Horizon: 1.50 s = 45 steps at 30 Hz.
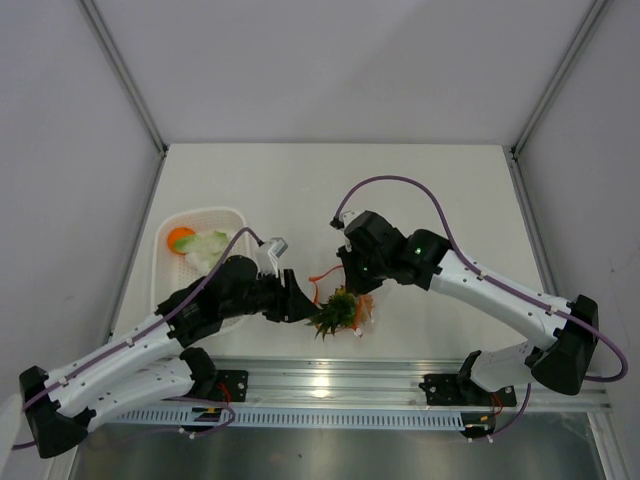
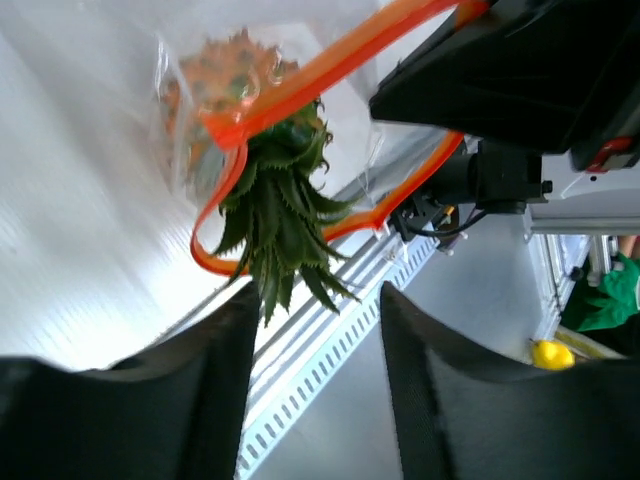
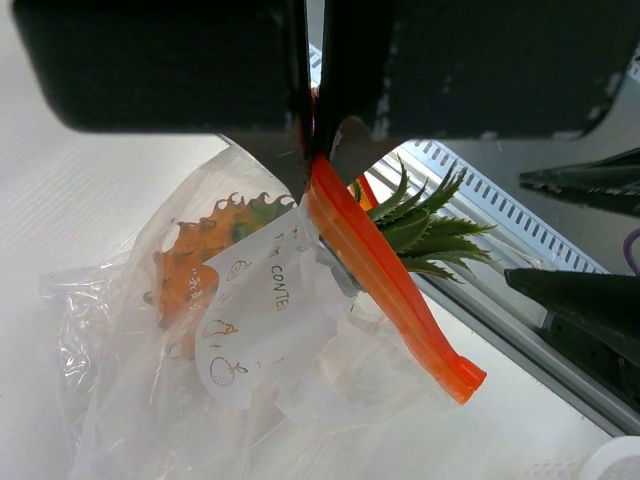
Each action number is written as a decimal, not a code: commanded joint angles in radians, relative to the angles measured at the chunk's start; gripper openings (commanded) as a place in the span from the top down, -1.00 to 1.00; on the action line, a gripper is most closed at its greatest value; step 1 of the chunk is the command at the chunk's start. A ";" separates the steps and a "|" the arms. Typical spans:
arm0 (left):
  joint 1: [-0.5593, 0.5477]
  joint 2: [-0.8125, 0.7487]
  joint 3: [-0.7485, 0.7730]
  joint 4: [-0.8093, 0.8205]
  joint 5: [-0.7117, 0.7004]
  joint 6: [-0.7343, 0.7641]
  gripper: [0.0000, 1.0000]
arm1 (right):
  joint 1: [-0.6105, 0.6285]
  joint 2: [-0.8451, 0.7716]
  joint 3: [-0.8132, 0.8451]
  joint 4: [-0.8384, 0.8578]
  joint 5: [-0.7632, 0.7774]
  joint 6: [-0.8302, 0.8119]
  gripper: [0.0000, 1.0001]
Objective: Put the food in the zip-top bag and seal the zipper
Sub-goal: Place the fake fruit in the zipper food storage bag.
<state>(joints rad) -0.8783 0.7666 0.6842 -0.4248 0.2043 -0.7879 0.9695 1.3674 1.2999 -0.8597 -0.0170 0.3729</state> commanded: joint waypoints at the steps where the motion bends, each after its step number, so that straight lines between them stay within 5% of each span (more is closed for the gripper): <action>1: -0.031 -0.038 -0.037 -0.029 -0.020 -0.037 0.02 | -0.011 -0.005 0.010 0.014 -0.008 0.006 1.00; 5: -0.071 -0.069 -0.063 -0.006 -0.026 -0.071 0.68 | -0.014 0.004 0.015 0.014 -0.018 0.009 1.00; 7: -0.083 -0.064 -0.072 -0.002 -0.029 -0.086 0.76 | -0.015 0.007 0.022 0.013 -0.023 0.012 1.00; 17: -0.117 0.123 -0.042 0.110 -0.052 -0.096 0.66 | -0.011 0.012 0.047 0.005 -0.081 0.020 1.00; 27: -0.083 0.295 0.138 0.211 -0.236 -0.036 0.63 | -0.005 0.004 0.050 0.002 -0.176 0.047 1.00; 35: -0.064 0.507 0.258 0.156 -0.276 -0.036 0.77 | -0.020 -0.001 0.075 -0.041 -0.138 0.080 1.00; 41: -0.076 0.449 0.210 0.119 -0.364 -0.024 0.65 | -0.046 -0.005 0.058 -0.048 -0.116 0.084 1.00; 45: -0.129 0.300 0.189 0.084 -0.483 0.010 0.03 | -0.054 0.002 0.050 -0.042 -0.115 0.083 1.00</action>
<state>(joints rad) -0.9756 1.2011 0.8730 -0.3241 -0.1513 -0.8112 0.9211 1.3830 1.3262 -0.9016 -0.1432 0.4446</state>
